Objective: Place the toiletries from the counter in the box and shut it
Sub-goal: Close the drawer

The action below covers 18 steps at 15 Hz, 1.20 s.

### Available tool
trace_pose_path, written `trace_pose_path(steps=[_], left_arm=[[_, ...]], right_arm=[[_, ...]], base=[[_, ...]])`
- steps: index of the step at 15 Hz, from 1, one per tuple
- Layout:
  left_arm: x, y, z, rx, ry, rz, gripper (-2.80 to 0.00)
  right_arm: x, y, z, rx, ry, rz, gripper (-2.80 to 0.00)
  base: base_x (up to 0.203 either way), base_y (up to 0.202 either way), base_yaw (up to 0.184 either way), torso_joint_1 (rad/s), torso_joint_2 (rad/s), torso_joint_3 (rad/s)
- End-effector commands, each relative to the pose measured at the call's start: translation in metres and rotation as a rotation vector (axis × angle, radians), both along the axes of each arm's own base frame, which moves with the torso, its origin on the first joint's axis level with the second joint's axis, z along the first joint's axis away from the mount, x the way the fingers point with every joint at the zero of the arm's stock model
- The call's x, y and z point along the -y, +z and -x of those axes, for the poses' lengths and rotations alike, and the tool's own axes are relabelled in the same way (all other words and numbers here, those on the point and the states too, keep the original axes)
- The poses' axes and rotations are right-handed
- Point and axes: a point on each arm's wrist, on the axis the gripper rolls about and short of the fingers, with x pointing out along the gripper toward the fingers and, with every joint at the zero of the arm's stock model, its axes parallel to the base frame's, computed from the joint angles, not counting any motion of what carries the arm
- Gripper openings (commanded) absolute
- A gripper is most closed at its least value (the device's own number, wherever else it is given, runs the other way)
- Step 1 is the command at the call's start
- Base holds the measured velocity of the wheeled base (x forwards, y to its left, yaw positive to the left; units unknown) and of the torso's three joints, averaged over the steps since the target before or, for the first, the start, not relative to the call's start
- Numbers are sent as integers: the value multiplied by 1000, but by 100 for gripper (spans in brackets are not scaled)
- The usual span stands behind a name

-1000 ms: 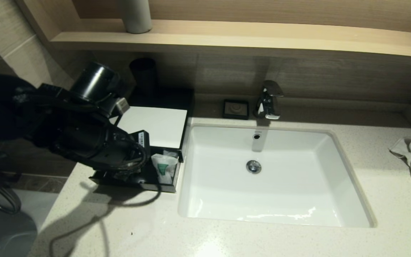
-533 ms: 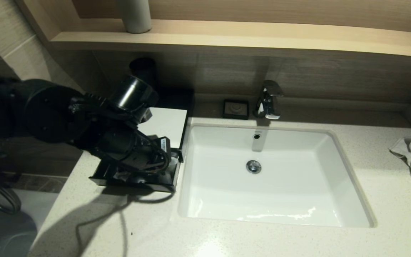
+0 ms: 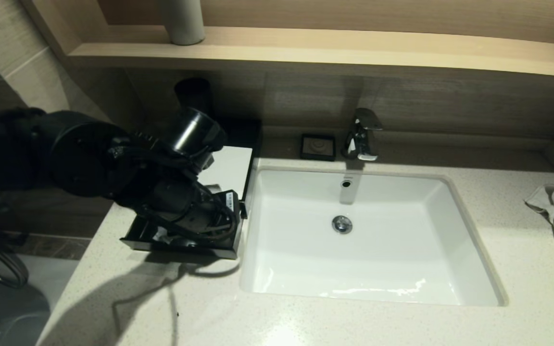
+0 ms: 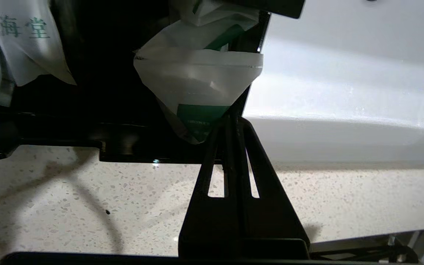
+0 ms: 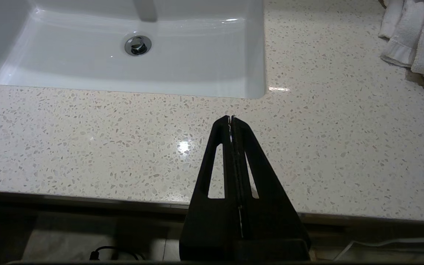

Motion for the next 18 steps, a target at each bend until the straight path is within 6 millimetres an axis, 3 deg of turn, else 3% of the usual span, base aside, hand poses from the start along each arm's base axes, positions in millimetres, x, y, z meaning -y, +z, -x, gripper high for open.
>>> trace_pose_path(steps=[1, 18], left_arm=[[2, -8, -5, -2, 27, -35, -280], [-5, -16, -18, 1, 120, -89, -280]], right_arm=[[0, 0, 0, 0, 1, 1, -280], [0, 0, 0, 0, 1, 1, -280]], base=[[0, 0, 0, 0, 0, 0], [0, 0, 0, 0, 0, 0]])
